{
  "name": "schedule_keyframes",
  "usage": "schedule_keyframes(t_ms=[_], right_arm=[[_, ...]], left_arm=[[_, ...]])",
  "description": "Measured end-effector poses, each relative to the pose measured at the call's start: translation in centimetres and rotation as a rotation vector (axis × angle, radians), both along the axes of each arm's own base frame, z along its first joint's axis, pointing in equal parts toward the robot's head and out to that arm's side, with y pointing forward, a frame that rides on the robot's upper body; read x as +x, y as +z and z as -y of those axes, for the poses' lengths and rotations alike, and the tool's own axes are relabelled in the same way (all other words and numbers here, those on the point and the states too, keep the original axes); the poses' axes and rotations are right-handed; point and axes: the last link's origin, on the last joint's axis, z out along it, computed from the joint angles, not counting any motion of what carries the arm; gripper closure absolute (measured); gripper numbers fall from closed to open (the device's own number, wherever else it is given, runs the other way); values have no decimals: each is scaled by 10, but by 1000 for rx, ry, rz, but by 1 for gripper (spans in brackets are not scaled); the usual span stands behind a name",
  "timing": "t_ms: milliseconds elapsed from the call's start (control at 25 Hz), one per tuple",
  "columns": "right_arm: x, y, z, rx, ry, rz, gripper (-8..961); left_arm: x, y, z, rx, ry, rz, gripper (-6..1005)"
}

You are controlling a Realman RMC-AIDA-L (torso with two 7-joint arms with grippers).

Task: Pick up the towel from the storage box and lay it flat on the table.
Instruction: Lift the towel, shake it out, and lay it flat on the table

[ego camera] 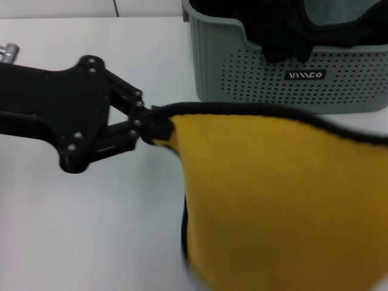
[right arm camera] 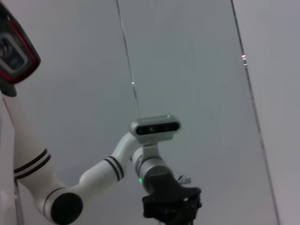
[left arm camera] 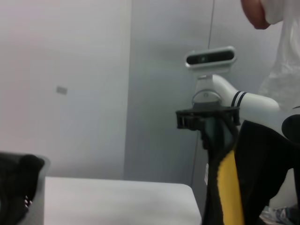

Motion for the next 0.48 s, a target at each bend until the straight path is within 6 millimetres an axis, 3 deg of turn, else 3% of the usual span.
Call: schedule_keyframes(t_ms=[80, 160, 360, 480], right_arm=[[2, -1, -4, -11, -39, 28, 935], [6, -18, -17, -64, -102, 71, 935], [26, -106, -63, -217, -282, 246, 934], [31, -130, -85, -207, -353, 331, 933]], left_arm=[[0, -6, -2, -18, 43, -27, 983], [-6, -18, -10, -25, 108, -59, 983], [-53, -67, -49, 3, 358, -213, 984], [-80, -82, -68, 37, 473, -281, 984]])
